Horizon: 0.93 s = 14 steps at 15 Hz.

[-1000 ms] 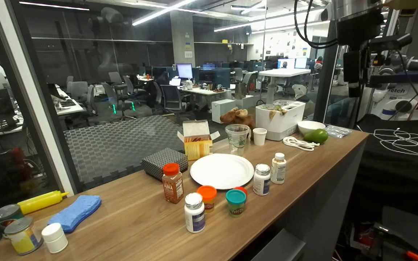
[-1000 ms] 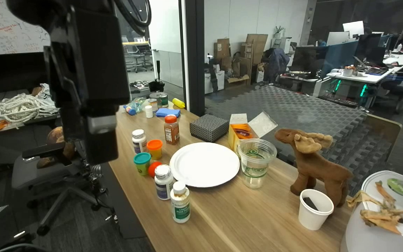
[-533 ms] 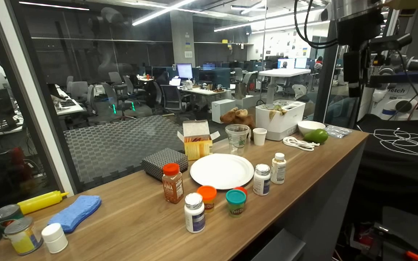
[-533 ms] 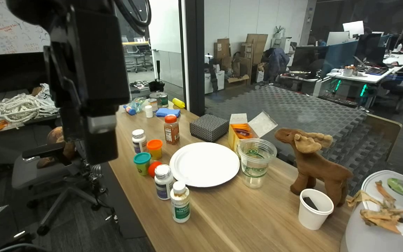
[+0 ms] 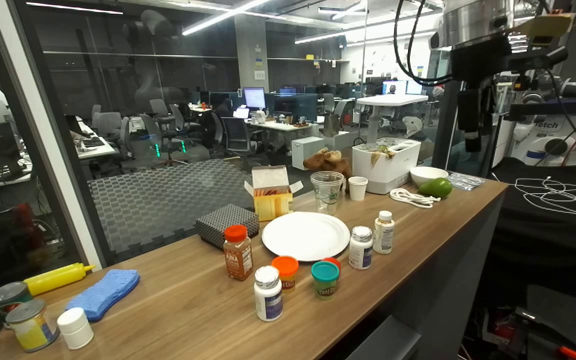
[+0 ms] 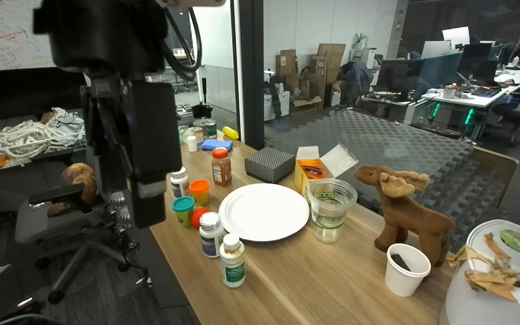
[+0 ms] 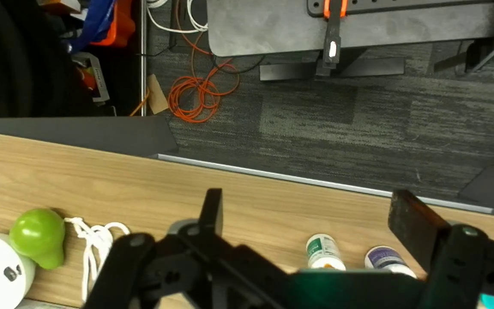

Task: Place the containers and orange toy on the white plate

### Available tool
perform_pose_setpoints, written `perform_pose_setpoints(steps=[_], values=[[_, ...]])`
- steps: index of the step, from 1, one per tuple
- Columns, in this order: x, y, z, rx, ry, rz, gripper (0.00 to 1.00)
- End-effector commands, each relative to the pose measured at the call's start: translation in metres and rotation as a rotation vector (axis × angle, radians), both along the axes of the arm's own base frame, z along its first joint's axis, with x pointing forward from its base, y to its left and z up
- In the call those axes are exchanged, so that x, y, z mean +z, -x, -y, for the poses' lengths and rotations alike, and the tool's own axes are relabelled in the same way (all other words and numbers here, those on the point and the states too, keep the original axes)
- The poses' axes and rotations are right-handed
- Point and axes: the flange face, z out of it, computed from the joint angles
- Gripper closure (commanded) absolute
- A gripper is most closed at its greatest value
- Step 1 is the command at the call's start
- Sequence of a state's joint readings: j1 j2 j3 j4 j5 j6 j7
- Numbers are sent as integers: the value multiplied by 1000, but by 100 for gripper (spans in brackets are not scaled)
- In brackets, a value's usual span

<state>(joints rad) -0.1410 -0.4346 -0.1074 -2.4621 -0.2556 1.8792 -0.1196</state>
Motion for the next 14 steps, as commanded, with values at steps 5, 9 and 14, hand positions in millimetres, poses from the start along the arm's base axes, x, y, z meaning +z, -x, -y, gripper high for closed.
perform_pose_setpoints(steps=[5,9,14], values=[[-70,-37,-18,-237,-155,215,0],[-110,-53,-16,-347,-200,303,0],[-144,-79,-12,-423,-160,360,0]])
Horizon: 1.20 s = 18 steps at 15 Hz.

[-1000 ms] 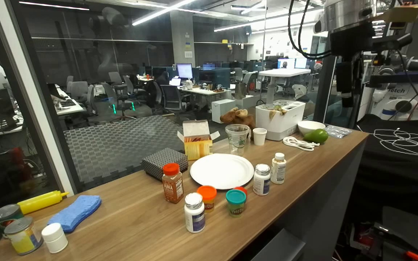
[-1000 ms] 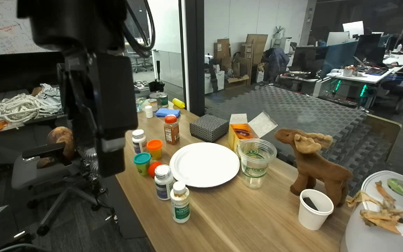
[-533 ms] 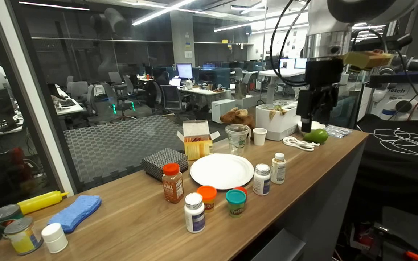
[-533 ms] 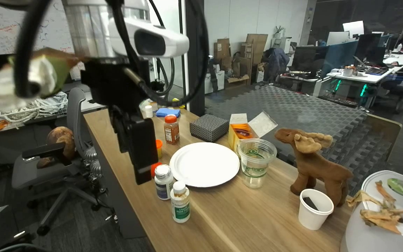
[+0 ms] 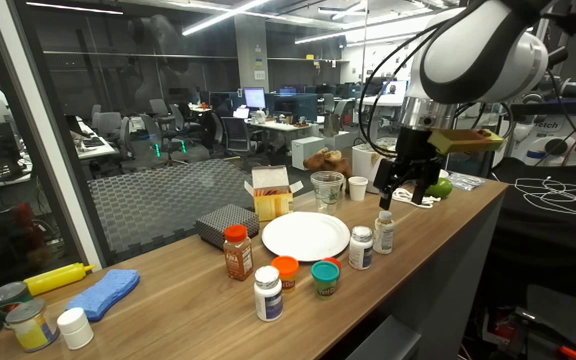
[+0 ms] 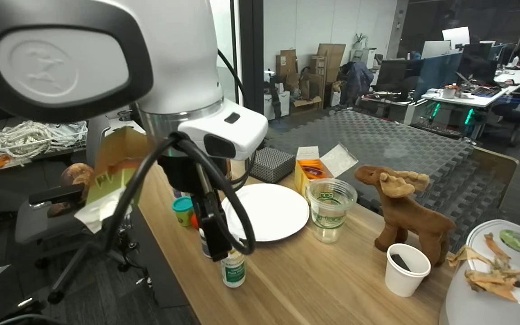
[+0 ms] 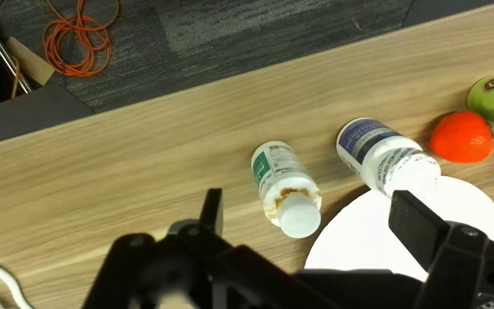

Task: Place the containers and orange toy on the white plate

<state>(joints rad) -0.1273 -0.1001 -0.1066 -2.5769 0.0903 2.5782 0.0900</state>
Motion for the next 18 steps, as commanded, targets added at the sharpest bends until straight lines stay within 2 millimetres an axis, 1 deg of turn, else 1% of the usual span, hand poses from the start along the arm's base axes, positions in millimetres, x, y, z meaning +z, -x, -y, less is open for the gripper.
perform_pose_setpoints(steps=[1,4,5,6,8,10,11,14,15,16,18], values=[[-16,-24,-1,-71,23,39,0],[-31,-35,-1,-101,35,21,0],[-35,-37,-1,-113,41,17,2],[-34,-38,-2,-120,51,19,27],[-34,-40,-3,-139,70,29,29],[-27,-41,-7,-151,83,47,44],[-25,-41,-8,-157,89,51,53],[-23,-41,-15,-182,100,46,75],[-22,-41,-16,-189,103,44,84],[-22,-40,-18,-199,106,42,86],[-21,-39,-20,-215,107,37,82]])
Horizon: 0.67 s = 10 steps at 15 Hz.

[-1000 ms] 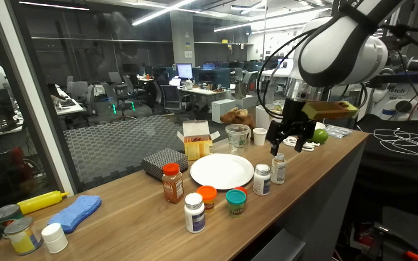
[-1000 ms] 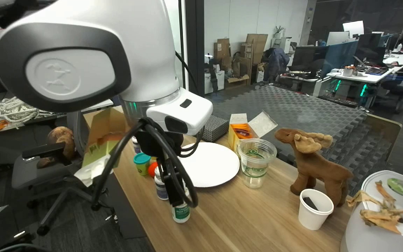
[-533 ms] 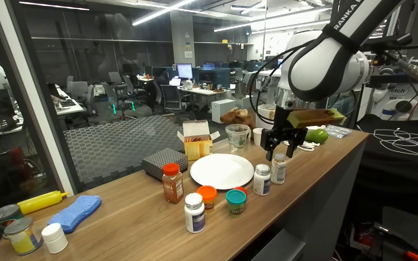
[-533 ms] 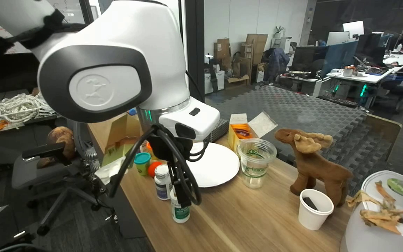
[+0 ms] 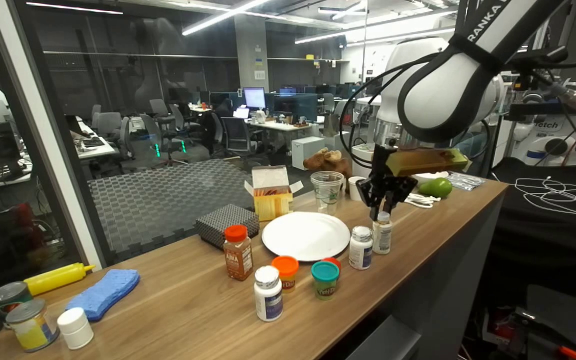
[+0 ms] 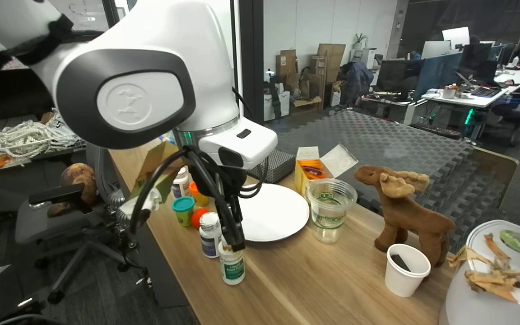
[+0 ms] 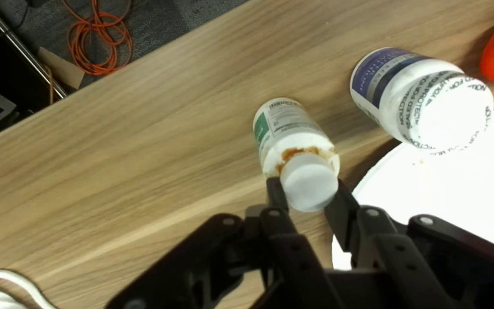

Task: Place the containers and orange toy on the white plate

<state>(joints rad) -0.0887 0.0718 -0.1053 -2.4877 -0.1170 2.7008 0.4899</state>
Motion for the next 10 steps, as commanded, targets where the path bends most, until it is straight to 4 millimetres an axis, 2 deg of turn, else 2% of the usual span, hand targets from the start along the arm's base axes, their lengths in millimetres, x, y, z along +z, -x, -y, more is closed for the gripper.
perform_pose_setpoints(steps=[1,3,6,10], values=[[14,0,-7,-33,17,18,82],[20,-4,-10,-38,30,19,83],[43,-18,-20,-30,54,32,83],[70,-53,-42,26,64,7,83]])
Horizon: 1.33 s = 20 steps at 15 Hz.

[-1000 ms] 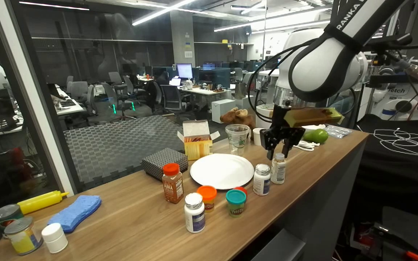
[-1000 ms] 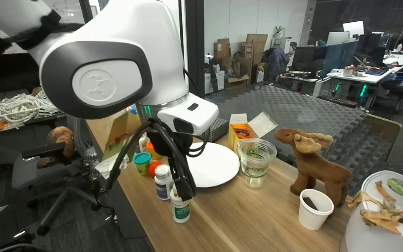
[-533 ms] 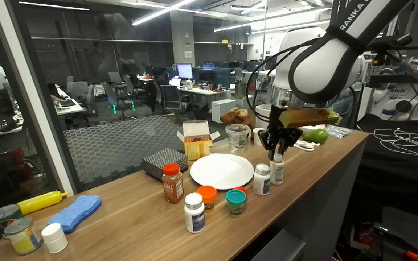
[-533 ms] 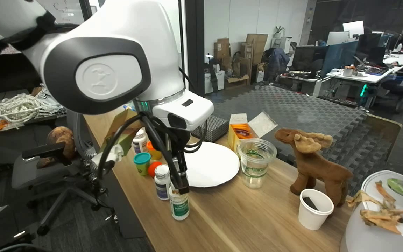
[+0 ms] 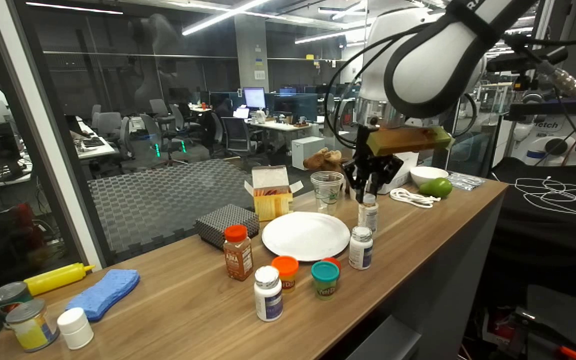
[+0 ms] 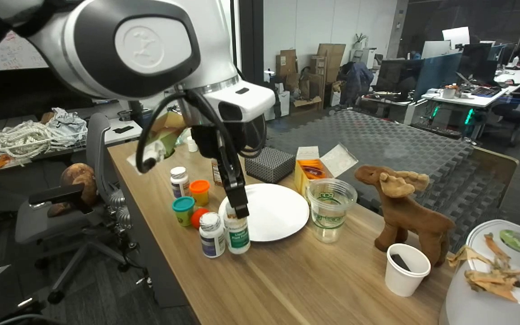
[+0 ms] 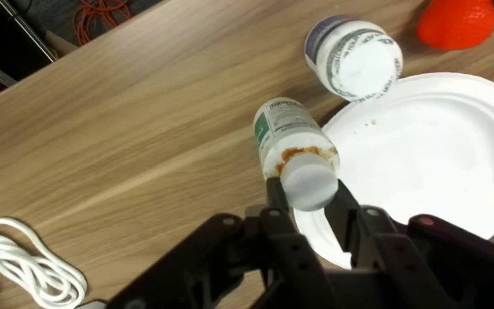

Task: Place the containers and orange toy on the white plate

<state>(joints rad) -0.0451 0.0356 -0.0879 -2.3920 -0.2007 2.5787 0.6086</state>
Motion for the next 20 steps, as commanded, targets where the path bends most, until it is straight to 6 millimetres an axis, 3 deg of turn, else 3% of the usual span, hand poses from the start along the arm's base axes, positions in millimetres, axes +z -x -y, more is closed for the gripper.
perform_pose_setpoints(steps=[1,5,12,20], values=[[30,-35,-21,36,26,-9,83],[26,-81,-31,75,44,-35,84],[-15,-156,-32,128,24,-27,84],[-37,-195,-23,157,3,0,84]])
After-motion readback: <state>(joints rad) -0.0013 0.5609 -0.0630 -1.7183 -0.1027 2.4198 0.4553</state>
